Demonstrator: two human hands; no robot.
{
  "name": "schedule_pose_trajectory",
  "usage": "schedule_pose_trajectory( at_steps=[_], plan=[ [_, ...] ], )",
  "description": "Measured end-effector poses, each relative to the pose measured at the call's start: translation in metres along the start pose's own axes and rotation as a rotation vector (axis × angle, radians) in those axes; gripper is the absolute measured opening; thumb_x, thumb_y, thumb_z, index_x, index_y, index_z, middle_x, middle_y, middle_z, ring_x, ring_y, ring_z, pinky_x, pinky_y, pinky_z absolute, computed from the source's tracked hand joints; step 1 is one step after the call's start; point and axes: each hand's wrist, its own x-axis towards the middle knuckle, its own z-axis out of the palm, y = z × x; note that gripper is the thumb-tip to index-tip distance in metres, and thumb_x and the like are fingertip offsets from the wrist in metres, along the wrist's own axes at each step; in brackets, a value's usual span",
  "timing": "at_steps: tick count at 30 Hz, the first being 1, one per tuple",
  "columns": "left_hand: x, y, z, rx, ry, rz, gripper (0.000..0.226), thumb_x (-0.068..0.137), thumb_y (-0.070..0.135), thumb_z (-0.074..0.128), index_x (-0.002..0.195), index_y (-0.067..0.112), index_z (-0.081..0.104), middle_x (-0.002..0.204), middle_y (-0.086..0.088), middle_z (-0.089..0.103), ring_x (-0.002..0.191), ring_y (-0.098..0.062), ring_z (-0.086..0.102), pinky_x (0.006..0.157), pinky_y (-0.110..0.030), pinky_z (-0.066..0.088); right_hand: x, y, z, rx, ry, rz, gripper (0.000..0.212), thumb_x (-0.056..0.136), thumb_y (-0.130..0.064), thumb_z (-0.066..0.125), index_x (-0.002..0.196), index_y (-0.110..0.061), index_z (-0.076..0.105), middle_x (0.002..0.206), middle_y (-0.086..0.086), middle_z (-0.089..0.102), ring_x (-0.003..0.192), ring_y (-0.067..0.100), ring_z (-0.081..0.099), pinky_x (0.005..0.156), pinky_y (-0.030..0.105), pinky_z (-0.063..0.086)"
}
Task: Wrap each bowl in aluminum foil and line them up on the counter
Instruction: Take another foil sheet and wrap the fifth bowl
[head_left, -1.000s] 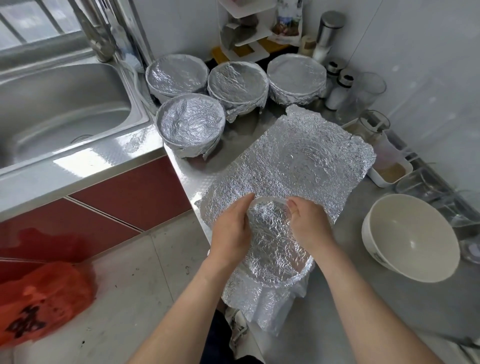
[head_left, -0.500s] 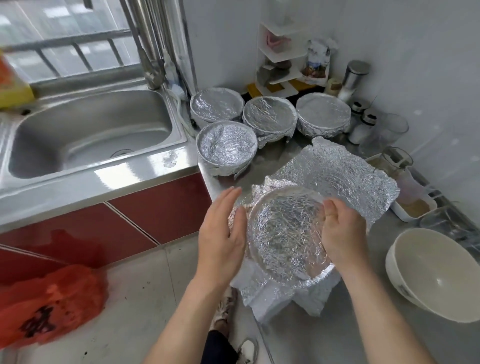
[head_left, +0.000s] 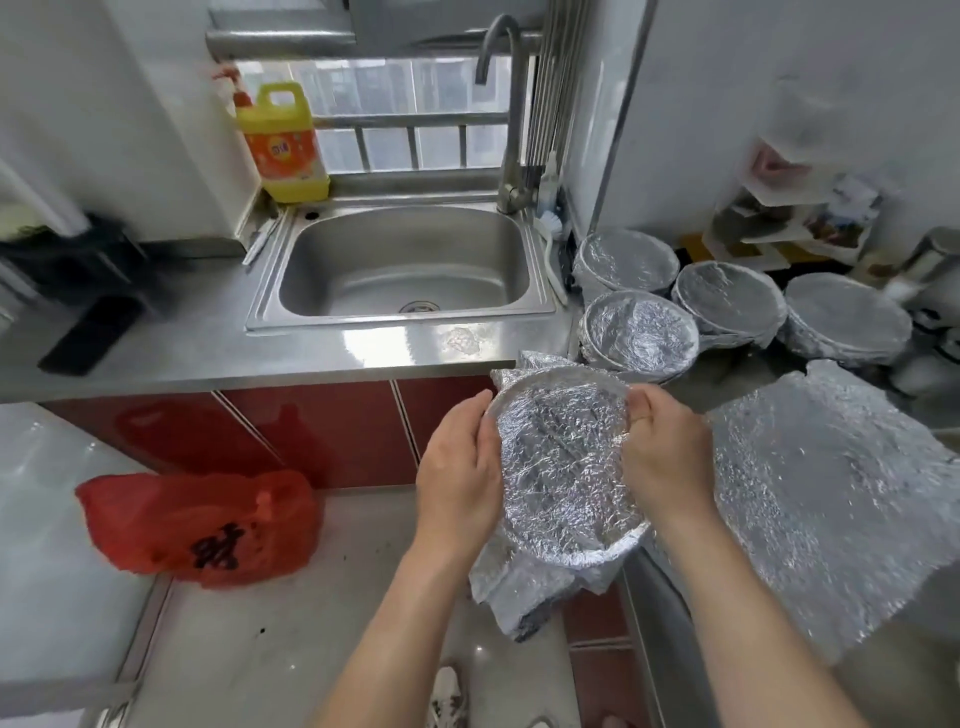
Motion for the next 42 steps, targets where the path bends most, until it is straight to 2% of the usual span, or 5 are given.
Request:
schedule_pose_trajectory(
  at_steps=[9, 12, 17, 27, 42],
  plan=[
    [-0.003, 0.007, 0.008, 0.062, -0.078, 0.078, 0.043, 0.095, 0.031, 0.060, 0.135, 0.019, 0.054, 0.135, 0.004, 0.054, 0.126, -0.011, 0.046, 0.105, -0.022, 0.034, -0.011, 0.018, -0.032, -0.081, 0.139, 0.076, 0.032, 0.104, -0.024, 0.035, 0.083, -0.014, 0.058, 0.064, 0.002, 0.054, 0.059, 0.024, 0.049, 0.051, 0.033, 0.031],
    [-0.010, 0.019, 0.021, 0.095, -0.018, 0.206, 0.032, 0.090, 0.022, 0.068, 0.122, 0.017, 0.068, 0.113, 0.002, 0.061, 0.108, -0.016, 0.053, 0.090, -0.011, 0.034, -0.014, 0.024, -0.049, -0.115, 0.186, 0.052, 0.030, 0.104, -0.023, 0.034, 0.083, -0.017, 0.055, 0.061, 0.002, 0.053, 0.056, 0.022, 0.047, 0.050, 0.033, 0.032],
    [-0.006, 0.050, 0.042, 0.067, -0.061, 0.207, 0.024, 0.092, 0.026, 0.065, 0.114, 0.018, 0.072, 0.089, 0.006, 0.062, 0.071, -0.009, 0.056, 0.070, -0.027, 0.046, -0.018, 0.034, -0.072, -0.089, 0.277, 0.109, 0.038, 0.103, -0.017, 0.037, 0.065, -0.021, 0.040, 0.053, 0.000, 0.043, 0.050, 0.017, 0.037, 0.048, 0.032, 0.025],
    [-0.017, 0.058, 0.120, 0.180, -0.283, 0.149, 0.022, 0.096, 0.028, 0.058, 0.107, 0.016, 0.073, 0.101, 0.000, 0.066, 0.087, -0.018, 0.063, 0.080, -0.034, 0.049, -0.028, 0.113, -0.086, -0.062, 0.281, 0.498, 0.041, 0.103, -0.018, 0.035, 0.064, -0.007, 0.043, 0.060, 0.007, 0.047, 0.053, 0.018, 0.041, 0.049, 0.029, 0.029],
    [-0.049, 0.026, 0.187, 0.307, -0.506, 0.126, 0.023, 0.099, 0.021, 0.050, 0.115, 0.014, 0.065, 0.101, 0.000, 0.060, 0.094, -0.019, 0.056, 0.078, -0.035, 0.045, -0.051, 0.197, -0.080, -0.101, 0.217, 0.671, 0.037, 0.103, -0.017, 0.035, 0.069, -0.011, 0.050, 0.067, 0.003, 0.051, 0.066, 0.025, 0.049, 0.057, 0.032, 0.034]
  ],
)
